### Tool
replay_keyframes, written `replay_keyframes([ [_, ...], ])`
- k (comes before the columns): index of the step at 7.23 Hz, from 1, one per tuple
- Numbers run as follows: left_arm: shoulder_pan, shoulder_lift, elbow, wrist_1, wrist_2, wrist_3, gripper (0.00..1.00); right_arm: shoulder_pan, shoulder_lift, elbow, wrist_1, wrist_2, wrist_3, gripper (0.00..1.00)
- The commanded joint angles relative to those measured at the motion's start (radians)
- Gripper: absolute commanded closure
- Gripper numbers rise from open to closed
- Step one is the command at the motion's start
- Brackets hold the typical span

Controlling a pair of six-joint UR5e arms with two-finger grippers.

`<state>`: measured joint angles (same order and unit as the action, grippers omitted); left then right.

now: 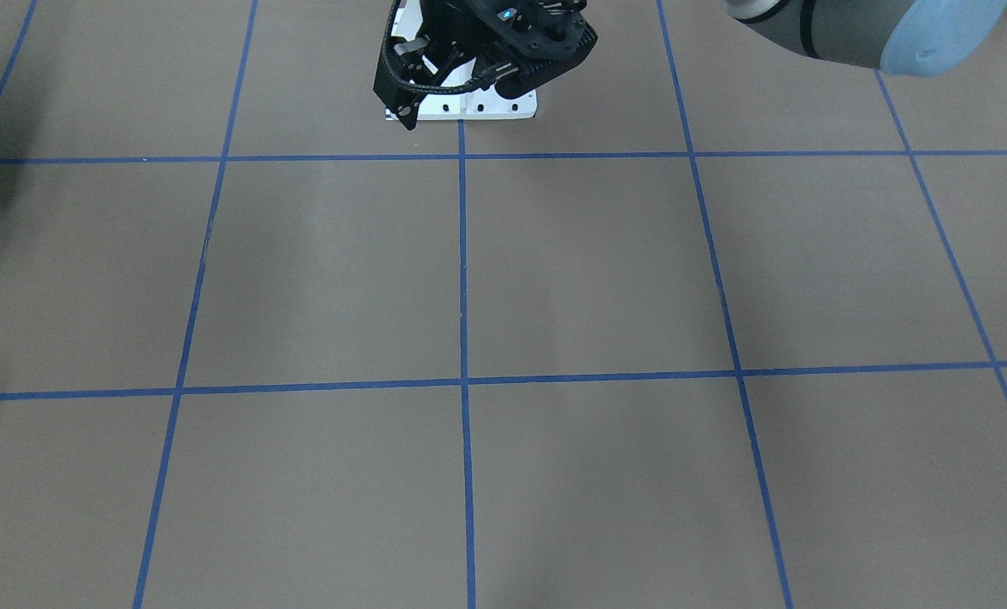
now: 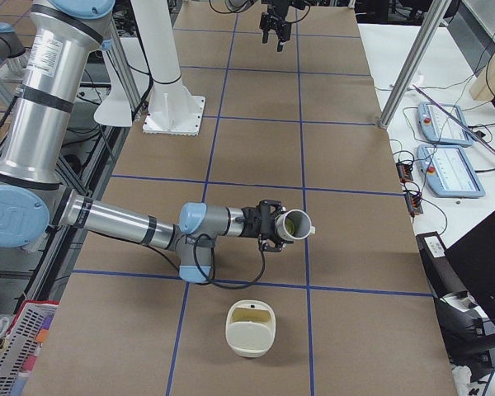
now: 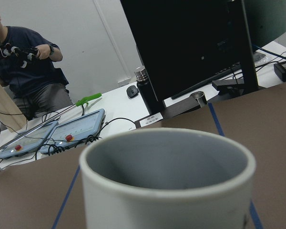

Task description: Left arm hands cup to right arm to dump lemon

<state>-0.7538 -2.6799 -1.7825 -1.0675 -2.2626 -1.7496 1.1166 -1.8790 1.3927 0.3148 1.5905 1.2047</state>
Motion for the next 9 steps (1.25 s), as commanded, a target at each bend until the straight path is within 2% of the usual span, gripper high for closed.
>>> replay_keyframes([
  [1, 0.002, 0.0, 0.0, 0.0, 0.0, -0.001, 0.0, 0.04, -0.027, -0.132, 0.202, 0.009, 0.237, 0.8],
  [3, 0.004, -0.003, 0.0, 0.0, 0.0, -0.002, 0.0, 0.087, -0.031, -0.152, 0.297, 0.006, 0.553, 0.8],
  [6, 0.005, -0.003, 0.0, 0.0, 0.001, -0.001, 0.0, 0.146, -0.031, -0.172, 0.302, 0.008, 0.931, 0.74],
  [7, 0.005, -0.003, 0.0, 0.0, 0.002, -0.001, 0.0, 0.16, -0.028, -0.175, 0.305, 0.005, 0.994, 0.68],
  [9, 0.005, -0.005, 0.0, 0.0, 0.002, -0.001, 0.0, 0.202, -0.031, -0.214, 0.325, 0.011, 1.242, 0.68],
])
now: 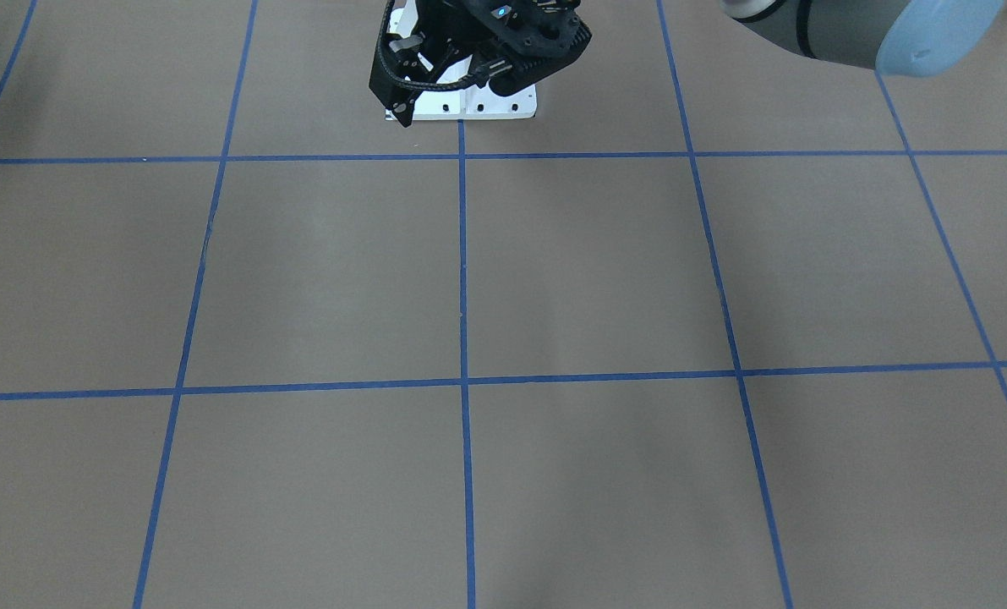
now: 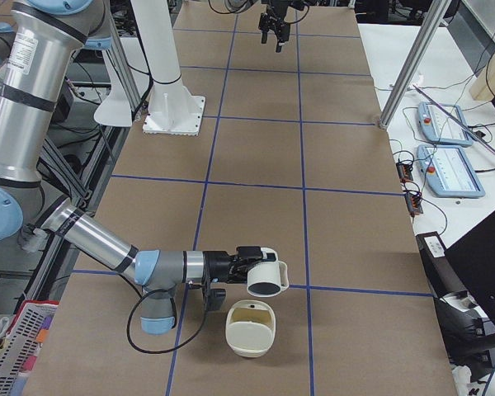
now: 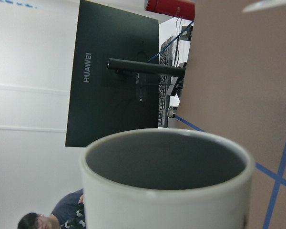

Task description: Left arm hands cup to right arm to dump lemon

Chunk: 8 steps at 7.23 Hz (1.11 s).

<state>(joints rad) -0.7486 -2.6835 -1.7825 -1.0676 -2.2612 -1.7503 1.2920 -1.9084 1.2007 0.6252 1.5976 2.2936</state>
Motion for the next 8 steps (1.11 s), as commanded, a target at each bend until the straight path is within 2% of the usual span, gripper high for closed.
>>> replay_keyframes([
  [1, 0.0, -0.001, 0.0, -0.002, 0.002, 0.0, 0.0, 0.027, 0.003, -0.067, 0.046, 0.005, 0.197, 0.67],
  [3, 0.005, -0.009, 0.0, -0.002, 0.023, 0.0, 0.0, 0.027, 0.003, -0.082, 0.062, 0.043, 0.387, 0.63],
  [8, 0.002, -0.03, -0.009, -0.002, 0.058, 0.003, 0.0, 0.076, 0.019, -0.107, 0.122, 0.047, 0.573, 0.63],
])
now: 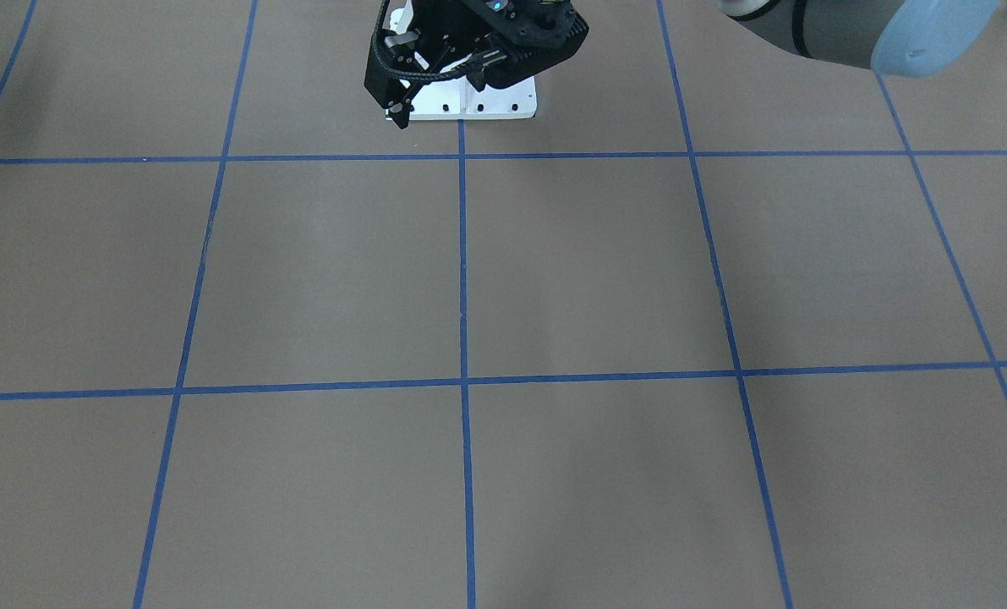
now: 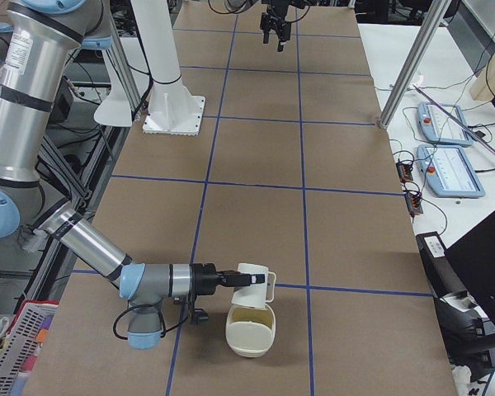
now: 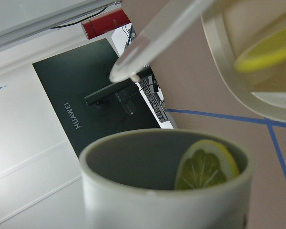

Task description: Left arm hands cup to right arm to dump lemon

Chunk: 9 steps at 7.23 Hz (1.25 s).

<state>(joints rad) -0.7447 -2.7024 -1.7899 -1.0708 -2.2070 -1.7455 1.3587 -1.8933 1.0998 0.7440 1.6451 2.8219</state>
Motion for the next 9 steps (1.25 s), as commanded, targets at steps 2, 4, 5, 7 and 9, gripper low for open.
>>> replay_keyframes([
  [2, -0.001, -0.019, 0.0, 0.005, 0.035, -0.002, 0.0, 0.01, 0.0, -0.021, 0.006, 0.002, 0.164, 0.63],
  [4, 0.001, -0.019, 0.001, 0.006, 0.052, -0.002, 0.0, 0.016, 0.0, -0.023, 0.044, 0.008, 0.224, 0.64],
  [5, 0.002, -0.019, 0.0, 0.009, 0.052, -0.002, 0.0, 0.02, -0.001, -0.021, 0.048, 0.012, 0.276, 0.64],
  [7, 0.002, -0.017, -0.003, 0.011, 0.055, -0.003, 0.0, 0.036, -0.001, -0.021, 0.048, 0.036, 0.313, 0.64],
  [9, 0.001, -0.017, -0.005, 0.012, 0.061, -0.003, 0.0, 0.056, 0.002, -0.023, 0.048, 0.062, 0.338, 0.64],
])
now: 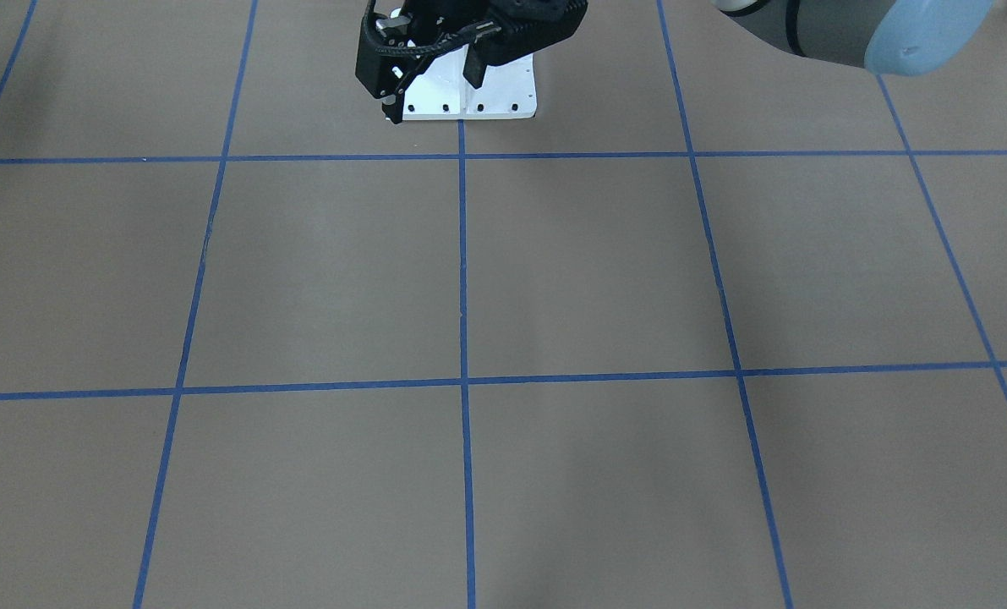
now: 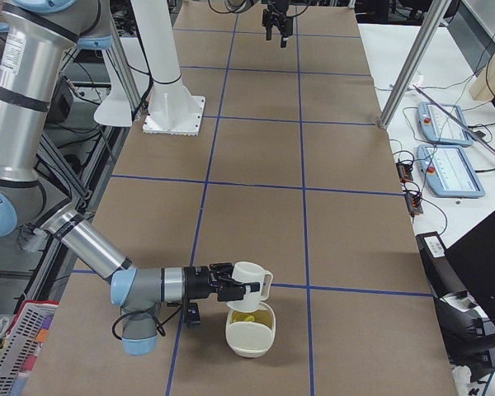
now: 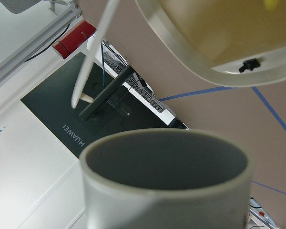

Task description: Left arm hands cup to right arm to dump lemon

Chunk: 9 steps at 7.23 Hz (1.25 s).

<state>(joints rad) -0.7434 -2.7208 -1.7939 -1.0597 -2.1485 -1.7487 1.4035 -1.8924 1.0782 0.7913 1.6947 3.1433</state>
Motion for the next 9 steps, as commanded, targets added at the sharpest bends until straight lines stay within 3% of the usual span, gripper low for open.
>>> replay_keyframes([
  [1, -0.001, 0.0, -0.001, 0.003, 0.002, 0.0, 0.0, 0.027, 0.004, 0.005, 0.0, 0.043, 0.052, 0.64],
  [4, -0.002, 0.001, -0.001, 0.003, 0.002, 0.0, 0.0, 0.023, 0.024, 0.054, -0.017, 0.087, -0.095, 0.65],
  [7, -0.001, 0.006, 0.001, 0.003, 0.002, 0.0, 0.0, -0.038, 0.076, 0.104, -0.174, 0.129, -0.477, 0.6],
  [9, 0.001, 0.009, 0.002, 0.001, 0.001, 0.0, 0.0, -0.09, 0.081, 0.219, -0.355, 0.119, -0.683, 0.58],
])
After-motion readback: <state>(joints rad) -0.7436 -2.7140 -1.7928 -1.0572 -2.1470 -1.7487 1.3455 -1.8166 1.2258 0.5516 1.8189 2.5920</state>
